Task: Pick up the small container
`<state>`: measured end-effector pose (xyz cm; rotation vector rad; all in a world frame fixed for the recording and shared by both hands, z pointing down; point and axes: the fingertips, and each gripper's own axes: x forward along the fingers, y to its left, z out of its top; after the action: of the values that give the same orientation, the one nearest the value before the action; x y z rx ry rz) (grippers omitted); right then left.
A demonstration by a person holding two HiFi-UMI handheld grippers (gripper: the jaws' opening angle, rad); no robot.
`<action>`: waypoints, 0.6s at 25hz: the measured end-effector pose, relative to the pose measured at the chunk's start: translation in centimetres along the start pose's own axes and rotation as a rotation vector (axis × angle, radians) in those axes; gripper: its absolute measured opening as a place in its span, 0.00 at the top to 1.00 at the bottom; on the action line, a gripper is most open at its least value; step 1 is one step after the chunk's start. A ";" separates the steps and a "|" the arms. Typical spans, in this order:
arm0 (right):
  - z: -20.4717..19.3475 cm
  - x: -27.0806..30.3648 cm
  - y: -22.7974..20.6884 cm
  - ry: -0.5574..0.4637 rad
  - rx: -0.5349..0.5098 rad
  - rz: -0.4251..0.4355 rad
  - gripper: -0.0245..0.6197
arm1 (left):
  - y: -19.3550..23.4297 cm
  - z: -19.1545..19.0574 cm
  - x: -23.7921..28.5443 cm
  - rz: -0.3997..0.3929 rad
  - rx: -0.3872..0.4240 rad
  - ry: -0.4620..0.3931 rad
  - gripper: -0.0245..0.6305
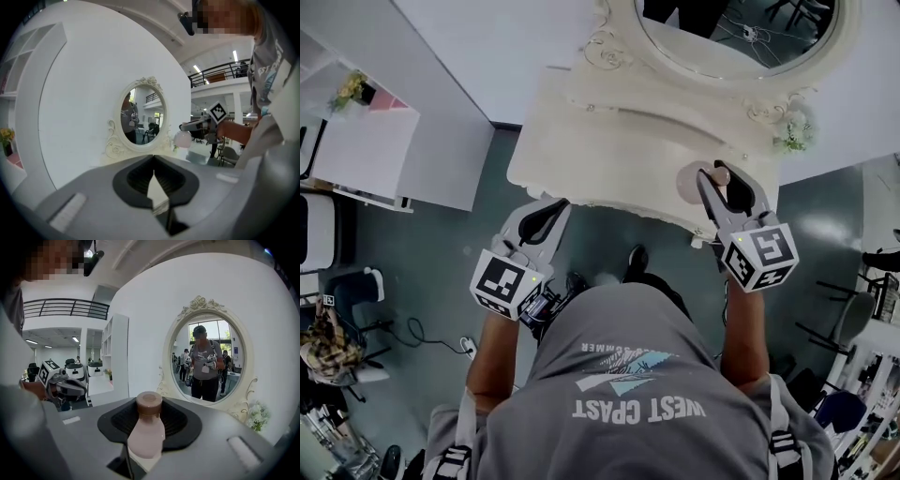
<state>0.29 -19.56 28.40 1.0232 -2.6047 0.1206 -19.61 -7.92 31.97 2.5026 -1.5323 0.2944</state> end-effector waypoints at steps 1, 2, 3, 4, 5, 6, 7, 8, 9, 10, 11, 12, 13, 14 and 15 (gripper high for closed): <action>-0.1 0.1 0.1 0.000 0.004 0.001 0.75 | 0.0 0.0 0.1 -0.002 0.003 0.002 0.96; -0.2 0.1 0.2 0.000 0.006 0.002 0.75 | 0.1 0.1 0.1 -0.004 0.005 0.003 0.96; -0.2 0.2 0.2 -0.001 0.007 0.001 0.75 | 0.2 0.1 0.2 -0.006 0.007 0.003 0.96; -0.3 0.2 0.2 -0.003 0.008 0.000 0.75 | 0.2 0.2 0.3 -0.007 0.008 0.004 0.96; -0.3 0.2 0.2 -0.004 0.010 -0.002 0.75 | 0.2 0.2 0.4 -0.009 0.010 0.005 0.96; -0.4 0.3 0.1 -0.006 0.012 -0.005 0.75 | 0.3 0.2 0.5 -0.011 0.011 0.006 0.96; -0.4 0.3 0.0 -0.007 0.013 -0.008 0.75 | 0.3 0.2 0.6 -0.012 0.011 0.009 0.96; -0.5 0.4 -0.1 -0.006 0.014 -0.012 0.75 | 0.3 0.2 0.7 -0.013 0.012 0.011 0.96; -0.6 0.4 -0.2 -0.006 0.013 -0.015 0.75 | 0.3 0.3 0.8 -0.014 0.012 0.013 0.96; -0.6 0.5 -0.4 -0.005 0.012 -0.018 0.75 | 0.3 0.3 1.0 -0.015 0.012 0.014 0.96; -0.7 0.5 -0.5 -0.004 0.013 -0.020 0.75 | 0.3 0.3 1.1 -0.016 0.012 0.015 0.96; -0.8 0.5 -0.7 -0.003 0.014 -0.022 0.75 | 0.2 0.3 1.3 -0.017 0.013 0.016 0.96; -0.9 0.5 -0.8 -0.002 0.014 -0.022 0.75 | 0.2 0.3 1.4 -0.018 0.012 0.017 0.96; -1.0 0.6 -0.9 0.000 0.014 -0.023 0.75 | 0.2 0.3 1.5 -0.019 0.012 0.018 0.96; -1.1 0.6 -1.0 0.002 0.014 -0.023 0.75 | 0.2 0.3 1.6 -0.020 0.013 0.019 0.96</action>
<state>0.83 -20.48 29.55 1.0573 -2.5932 0.1350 -19.00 -9.46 32.14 2.5158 -1.5018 0.3251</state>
